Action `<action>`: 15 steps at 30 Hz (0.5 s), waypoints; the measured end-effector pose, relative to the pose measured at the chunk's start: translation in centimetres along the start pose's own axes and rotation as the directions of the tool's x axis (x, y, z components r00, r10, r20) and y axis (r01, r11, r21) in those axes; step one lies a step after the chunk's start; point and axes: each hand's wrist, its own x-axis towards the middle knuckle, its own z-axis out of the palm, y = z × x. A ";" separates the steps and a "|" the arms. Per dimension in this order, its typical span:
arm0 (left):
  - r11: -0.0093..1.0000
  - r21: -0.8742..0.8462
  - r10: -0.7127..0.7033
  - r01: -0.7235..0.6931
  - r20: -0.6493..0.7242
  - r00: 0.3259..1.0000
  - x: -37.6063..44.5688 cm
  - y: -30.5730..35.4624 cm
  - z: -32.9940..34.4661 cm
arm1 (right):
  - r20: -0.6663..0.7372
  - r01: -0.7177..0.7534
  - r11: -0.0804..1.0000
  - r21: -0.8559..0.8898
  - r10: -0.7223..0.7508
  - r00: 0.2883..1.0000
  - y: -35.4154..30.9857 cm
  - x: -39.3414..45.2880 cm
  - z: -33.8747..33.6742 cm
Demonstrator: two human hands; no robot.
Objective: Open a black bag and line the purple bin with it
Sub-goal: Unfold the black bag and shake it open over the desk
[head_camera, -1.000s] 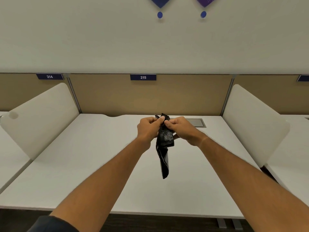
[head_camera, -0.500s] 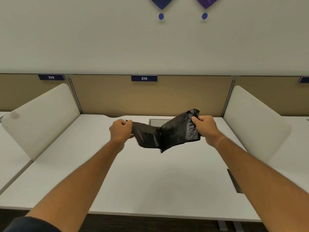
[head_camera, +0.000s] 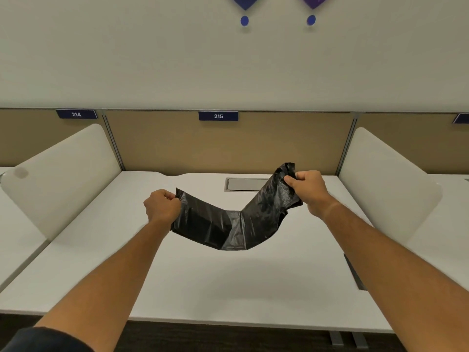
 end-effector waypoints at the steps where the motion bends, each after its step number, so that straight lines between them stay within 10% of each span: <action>1: 1.000 0.004 0.004 -0.004 0.010 1.000 0.0 0.1 0.1 | 0.015 0.011 1.000 0.016 -0.011 1.000 -0.2 -0.1 0.3; 10: 0.960 -0.184 0.241 -0.213 0.150 0.959 -3.5 6.7 2.0 | 0.169 0.078 0.986 0.150 -0.103 0.980 -4.4 -2.0 2.9; 15: 0.899 -0.428 0.281 -0.095 0.395 0.875 -6.0 11.3 3.0 | 0.263 0.130 0.977 0.167 -0.171 0.950 -5.7 -2.7 4.0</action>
